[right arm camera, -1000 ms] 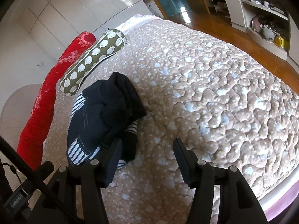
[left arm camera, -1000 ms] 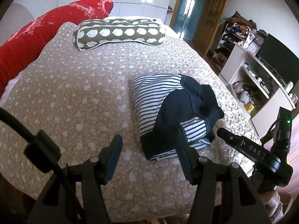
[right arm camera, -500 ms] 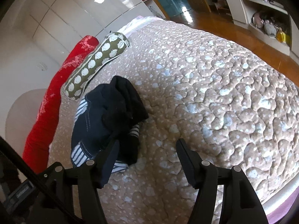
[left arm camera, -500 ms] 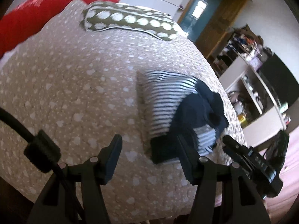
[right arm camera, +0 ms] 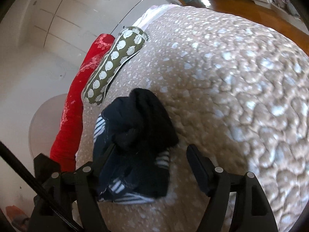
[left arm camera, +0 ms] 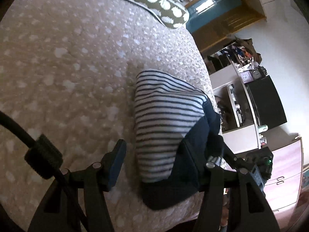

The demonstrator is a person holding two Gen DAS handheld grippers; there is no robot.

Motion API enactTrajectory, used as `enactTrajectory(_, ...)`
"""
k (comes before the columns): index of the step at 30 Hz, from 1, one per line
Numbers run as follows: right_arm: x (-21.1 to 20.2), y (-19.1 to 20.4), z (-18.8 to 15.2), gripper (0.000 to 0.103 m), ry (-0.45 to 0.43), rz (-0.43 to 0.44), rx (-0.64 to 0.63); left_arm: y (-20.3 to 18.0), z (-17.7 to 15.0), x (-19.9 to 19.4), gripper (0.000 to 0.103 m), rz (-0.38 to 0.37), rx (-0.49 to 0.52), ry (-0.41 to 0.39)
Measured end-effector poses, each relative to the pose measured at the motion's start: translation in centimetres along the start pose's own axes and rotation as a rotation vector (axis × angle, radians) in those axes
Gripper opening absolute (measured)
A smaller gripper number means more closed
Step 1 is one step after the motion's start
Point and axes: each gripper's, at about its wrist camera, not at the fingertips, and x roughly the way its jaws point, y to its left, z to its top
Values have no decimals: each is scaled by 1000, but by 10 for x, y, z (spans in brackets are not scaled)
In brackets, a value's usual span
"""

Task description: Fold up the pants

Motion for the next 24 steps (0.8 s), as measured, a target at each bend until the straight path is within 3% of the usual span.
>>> enactTrajectory(4,5,-1,5,77,26,74,30,-3,7,6,62,-37,5,12)
enactTrajectory(8,-6,-20,3,77,6,215,156,1,9,8,64,-61,-15,24)
enactTrajectory(13,-4,-23,8,78,11,149,154,4,15,18,68,-104,-46,41)
enactTrajectory(18,26,-4,17,78,40,85,59,-8,15,32,68,-147,-22,78)
enactTrajectory(20,38,5,19,57,66,71,25,-17,12,32,51,-143,20,83)
enactTrajectory(21,44,6,19,52,83,71,24,-21,12,32,45,-141,36,85)
enactTrajectory(24,50,12,19,44,104,82,28,-23,16,23,39,-160,34,75)
